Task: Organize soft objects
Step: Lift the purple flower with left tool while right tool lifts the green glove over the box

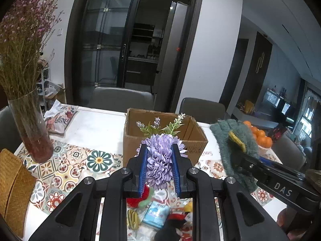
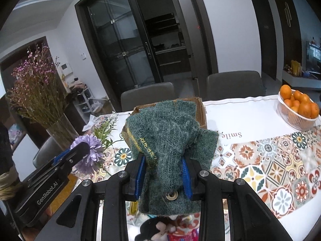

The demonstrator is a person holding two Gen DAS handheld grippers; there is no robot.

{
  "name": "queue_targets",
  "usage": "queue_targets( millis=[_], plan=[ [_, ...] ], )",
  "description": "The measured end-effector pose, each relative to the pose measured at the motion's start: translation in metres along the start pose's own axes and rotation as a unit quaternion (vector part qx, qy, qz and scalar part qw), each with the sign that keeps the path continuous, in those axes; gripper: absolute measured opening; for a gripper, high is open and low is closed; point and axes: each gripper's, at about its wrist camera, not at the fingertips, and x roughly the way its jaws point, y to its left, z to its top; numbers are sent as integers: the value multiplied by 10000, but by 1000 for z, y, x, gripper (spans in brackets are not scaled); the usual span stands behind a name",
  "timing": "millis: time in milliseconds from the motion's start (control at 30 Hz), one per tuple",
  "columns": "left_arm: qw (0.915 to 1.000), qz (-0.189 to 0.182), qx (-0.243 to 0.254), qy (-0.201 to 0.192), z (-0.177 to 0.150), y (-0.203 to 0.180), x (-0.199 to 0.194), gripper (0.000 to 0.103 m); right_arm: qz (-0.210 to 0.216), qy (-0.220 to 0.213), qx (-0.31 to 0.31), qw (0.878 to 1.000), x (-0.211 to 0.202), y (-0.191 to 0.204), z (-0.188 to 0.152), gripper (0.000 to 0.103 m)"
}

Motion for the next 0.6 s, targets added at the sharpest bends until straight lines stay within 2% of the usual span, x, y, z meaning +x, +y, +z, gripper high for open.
queue_targets(
  millis=[200,600],
  plan=[
    [9999,-16,1,-110,17,-5,9,23,135,21,-211,9997,13,-4,23,33],
    [9992,244,-17,-323,54,-11,43,23,466,146,-699,9964,45,-9,74,33]
  ],
)
